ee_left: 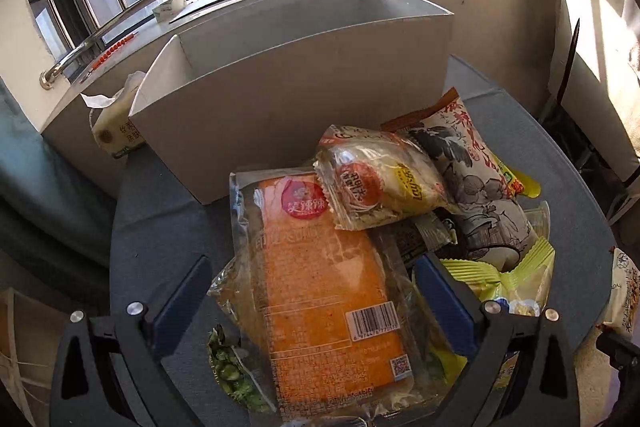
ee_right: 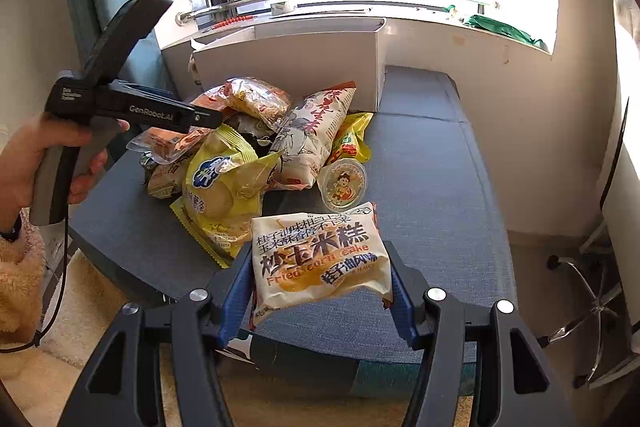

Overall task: Organize snacks
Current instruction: 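Grasp the orange cake packet with the left gripper while the right gripper holds its packet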

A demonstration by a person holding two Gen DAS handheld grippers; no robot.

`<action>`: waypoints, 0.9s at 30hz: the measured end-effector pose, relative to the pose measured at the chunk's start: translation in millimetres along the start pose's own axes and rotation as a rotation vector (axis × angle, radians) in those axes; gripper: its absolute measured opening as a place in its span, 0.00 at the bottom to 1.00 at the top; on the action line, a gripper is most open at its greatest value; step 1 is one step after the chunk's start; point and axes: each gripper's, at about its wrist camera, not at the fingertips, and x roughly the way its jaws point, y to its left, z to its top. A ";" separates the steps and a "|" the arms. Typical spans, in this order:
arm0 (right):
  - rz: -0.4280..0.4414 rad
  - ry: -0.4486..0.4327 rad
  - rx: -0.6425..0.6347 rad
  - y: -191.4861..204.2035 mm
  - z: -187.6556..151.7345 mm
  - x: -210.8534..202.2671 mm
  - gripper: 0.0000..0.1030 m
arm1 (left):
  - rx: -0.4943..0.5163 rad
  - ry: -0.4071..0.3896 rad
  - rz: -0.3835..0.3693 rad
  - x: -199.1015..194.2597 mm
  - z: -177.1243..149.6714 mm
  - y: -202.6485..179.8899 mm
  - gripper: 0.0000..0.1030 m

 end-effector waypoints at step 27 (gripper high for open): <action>0.080 -0.121 -0.063 36.6 93.1 8.5 0.63 | -0.226 -0.349 -0.244 -97.8 0.6 106.4 0.57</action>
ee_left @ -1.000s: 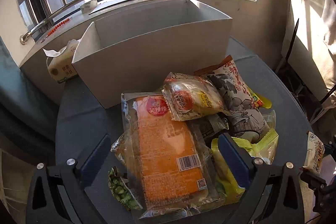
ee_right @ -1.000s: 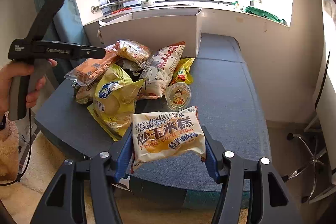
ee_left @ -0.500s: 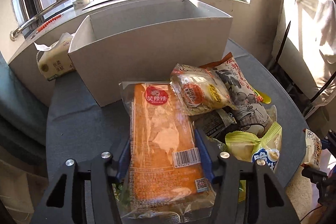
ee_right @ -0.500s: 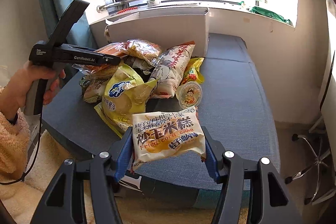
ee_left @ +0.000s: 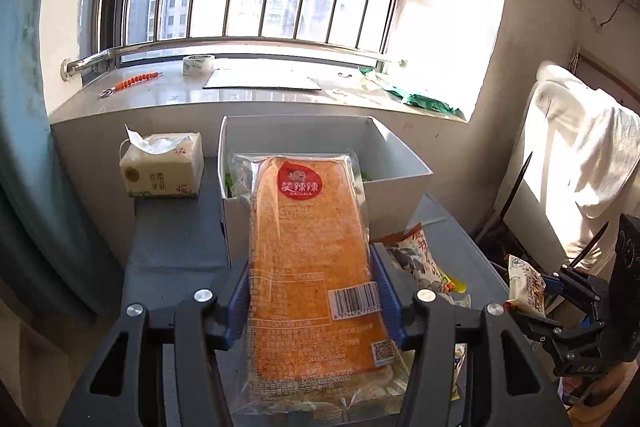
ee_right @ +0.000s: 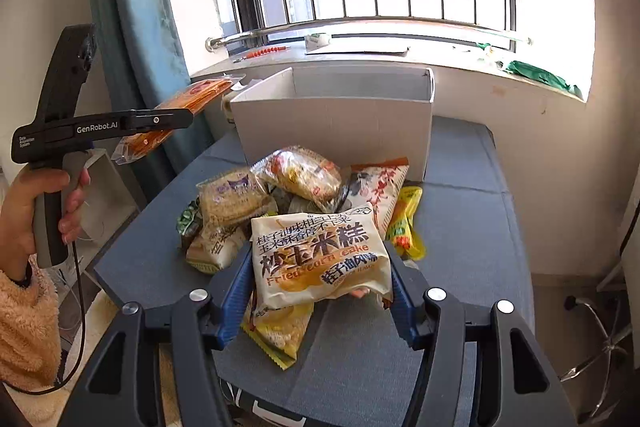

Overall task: Organize snacks
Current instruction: 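Grasp the orange cake packet with the left gripper while the right gripper holds its packet, then release both packets into the white box and withdraw both grippers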

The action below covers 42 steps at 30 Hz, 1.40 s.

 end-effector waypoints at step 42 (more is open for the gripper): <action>0.145 -0.102 0.168 -56.3 122.7 -2.6 1.00 | 0.168 -0.127 0.069 -33.3 38.3 -34.3 1.00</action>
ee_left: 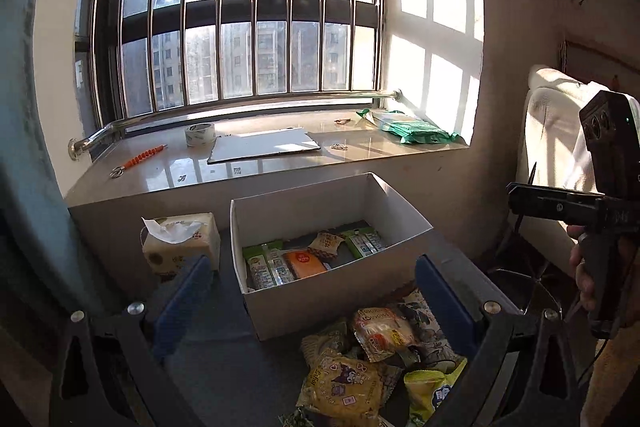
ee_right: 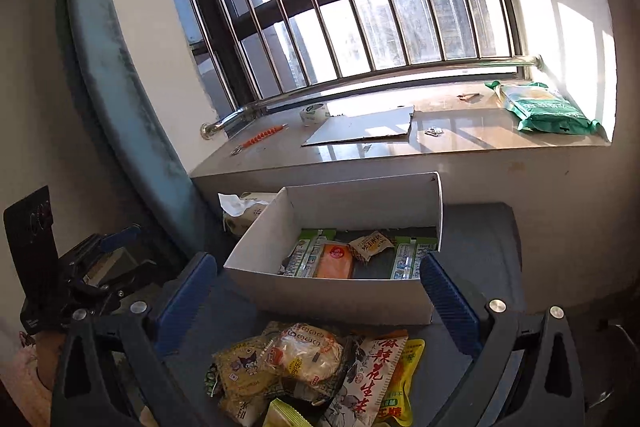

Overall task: Organize snacks
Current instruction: 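Release both packets into the white box and withdraw both grippers, then grasp the round bread packet with the right gripper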

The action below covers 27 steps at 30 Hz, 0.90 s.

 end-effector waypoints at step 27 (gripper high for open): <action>-0.073 0.031 0.051 33.2 -169.6 -22.8 1.00 | -0.124 -0.013 -0.065 -67.1 -126.0 -29.5 1.00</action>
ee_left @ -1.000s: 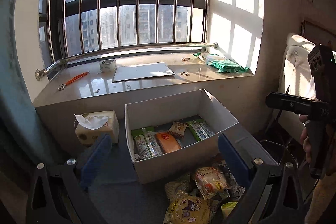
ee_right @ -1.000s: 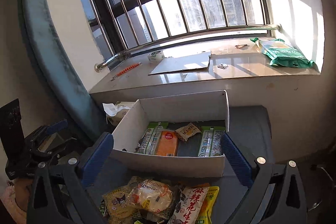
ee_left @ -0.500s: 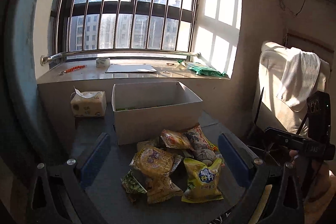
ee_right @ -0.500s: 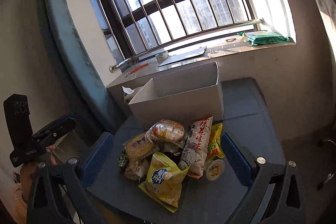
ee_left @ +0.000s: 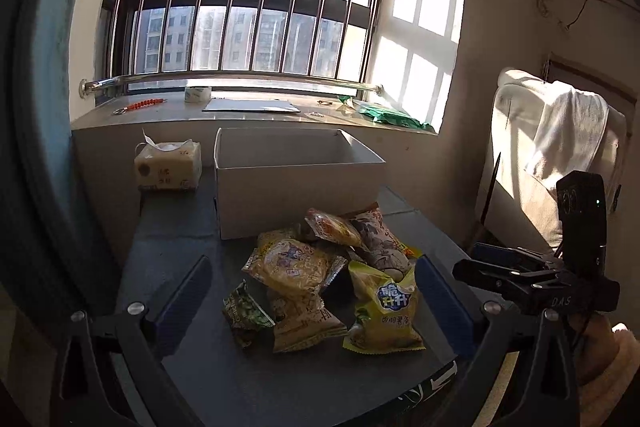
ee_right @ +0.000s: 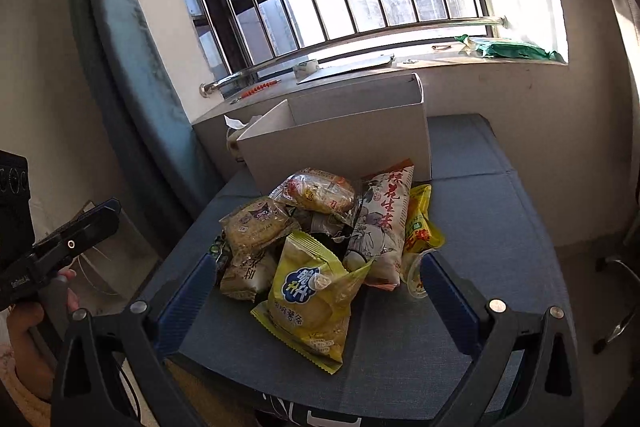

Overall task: Organize snacks
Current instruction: 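Grasp the round bread packet with the right gripper, then carry bread packet into box with right gripper while left gripper carries cookie packet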

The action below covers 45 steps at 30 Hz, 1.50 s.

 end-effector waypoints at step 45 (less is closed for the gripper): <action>0.121 0.125 0.097 -30.0 93.3 55.2 0.79 | 0.194 0.377 -0.161 148.8 -5.7 20.2 1.00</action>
